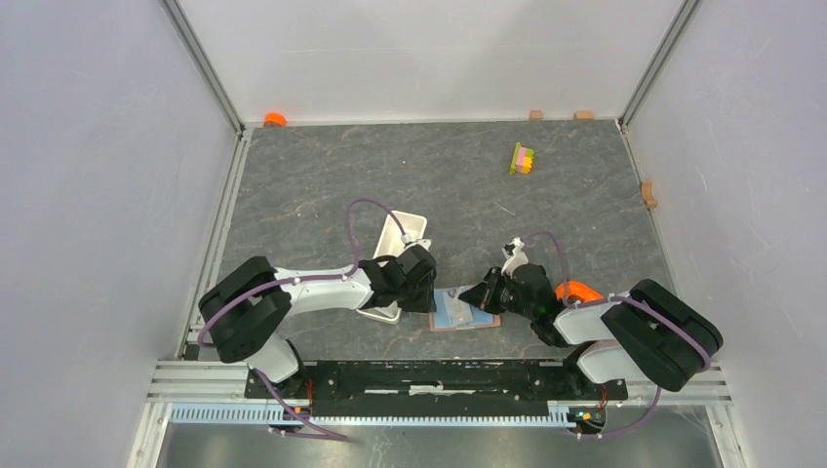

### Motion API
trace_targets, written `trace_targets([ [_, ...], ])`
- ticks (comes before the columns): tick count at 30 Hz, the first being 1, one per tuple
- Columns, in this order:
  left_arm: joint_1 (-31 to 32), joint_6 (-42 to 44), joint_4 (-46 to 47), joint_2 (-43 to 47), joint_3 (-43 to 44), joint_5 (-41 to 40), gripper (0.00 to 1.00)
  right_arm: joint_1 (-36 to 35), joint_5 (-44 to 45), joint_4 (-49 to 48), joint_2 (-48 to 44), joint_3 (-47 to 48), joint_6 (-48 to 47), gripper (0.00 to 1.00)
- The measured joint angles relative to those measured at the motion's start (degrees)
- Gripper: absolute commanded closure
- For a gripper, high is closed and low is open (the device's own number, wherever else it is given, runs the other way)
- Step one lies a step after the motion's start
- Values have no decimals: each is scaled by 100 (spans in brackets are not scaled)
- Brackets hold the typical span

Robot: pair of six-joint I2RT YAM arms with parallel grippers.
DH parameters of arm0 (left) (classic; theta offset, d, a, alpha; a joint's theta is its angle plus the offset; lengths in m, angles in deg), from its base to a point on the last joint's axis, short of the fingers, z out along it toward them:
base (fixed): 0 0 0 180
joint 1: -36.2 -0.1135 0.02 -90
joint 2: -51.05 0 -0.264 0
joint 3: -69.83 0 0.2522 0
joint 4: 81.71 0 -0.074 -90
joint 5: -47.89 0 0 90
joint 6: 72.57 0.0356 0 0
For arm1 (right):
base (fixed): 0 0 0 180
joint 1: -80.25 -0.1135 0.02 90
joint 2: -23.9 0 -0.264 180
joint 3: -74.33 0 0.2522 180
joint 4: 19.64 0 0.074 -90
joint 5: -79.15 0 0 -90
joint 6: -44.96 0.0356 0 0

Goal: Put the credit cards into the card holder
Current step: Insert the credit card into the card holder.

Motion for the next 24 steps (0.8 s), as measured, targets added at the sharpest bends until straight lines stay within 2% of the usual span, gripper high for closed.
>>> trace_targets([
  [2, 0, -9, 90, 4, -35, 39, 77, -42, 96, 205, -120, 9, -61, 75],
  [5, 4, -22, 225, 4, -103, 90, 77, -81, 247, 706, -446, 81, -234, 64],
  [10, 13, -42, 330, -11, -127, 129, 79, -122, 616, 1891, -1106, 435, -787, 52],
  [17, 9, -42, 330, -13, -129, 162, 82, -122, 916, 3051, -1521, 789, -1368, 53],
  [24, 9, -42, 356, -26, -136, 205, 84, -317, 767, 3381, -1574, 850, -1458, 54],
])
